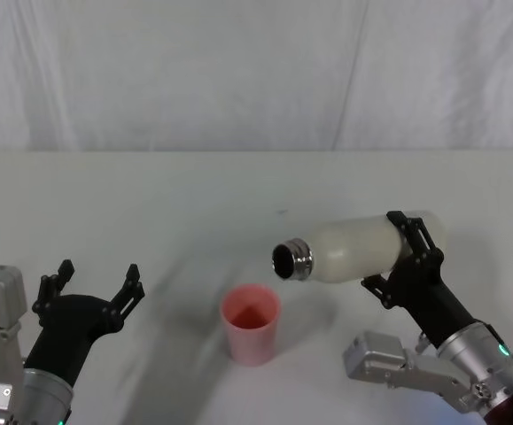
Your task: Grasp the thermos with one hand and pour water into the cup lid.
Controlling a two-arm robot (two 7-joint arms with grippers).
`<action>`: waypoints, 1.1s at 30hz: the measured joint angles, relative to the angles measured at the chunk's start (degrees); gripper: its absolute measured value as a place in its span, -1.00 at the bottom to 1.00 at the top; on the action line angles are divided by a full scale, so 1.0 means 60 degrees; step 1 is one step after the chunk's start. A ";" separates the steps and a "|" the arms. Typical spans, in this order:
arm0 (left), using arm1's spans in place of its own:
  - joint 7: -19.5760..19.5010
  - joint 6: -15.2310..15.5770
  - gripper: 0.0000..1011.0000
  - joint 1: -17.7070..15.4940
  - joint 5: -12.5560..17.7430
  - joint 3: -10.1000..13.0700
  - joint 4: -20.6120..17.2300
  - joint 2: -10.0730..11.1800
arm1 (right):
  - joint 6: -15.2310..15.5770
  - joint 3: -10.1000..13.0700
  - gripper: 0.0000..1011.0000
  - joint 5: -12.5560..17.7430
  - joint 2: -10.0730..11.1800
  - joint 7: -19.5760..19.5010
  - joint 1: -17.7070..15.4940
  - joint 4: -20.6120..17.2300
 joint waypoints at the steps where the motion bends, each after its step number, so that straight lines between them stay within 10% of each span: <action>1: 0.0000 0.0000 0.98 0.0000 0.0000 0.0000 0.0000 0.0000 | 0.0030 -0.0041 0.89 -0.0103 0.0061 -0.0046 0.0018 -0.0009; 33: 0.0000 0.0000 0.98 0.0000 0.0000 0.0000 0.0000 0.0000 | 0.0674 -0.0611 0.89 -0.0855 0.0285 -0.0360 0.0453 0.0159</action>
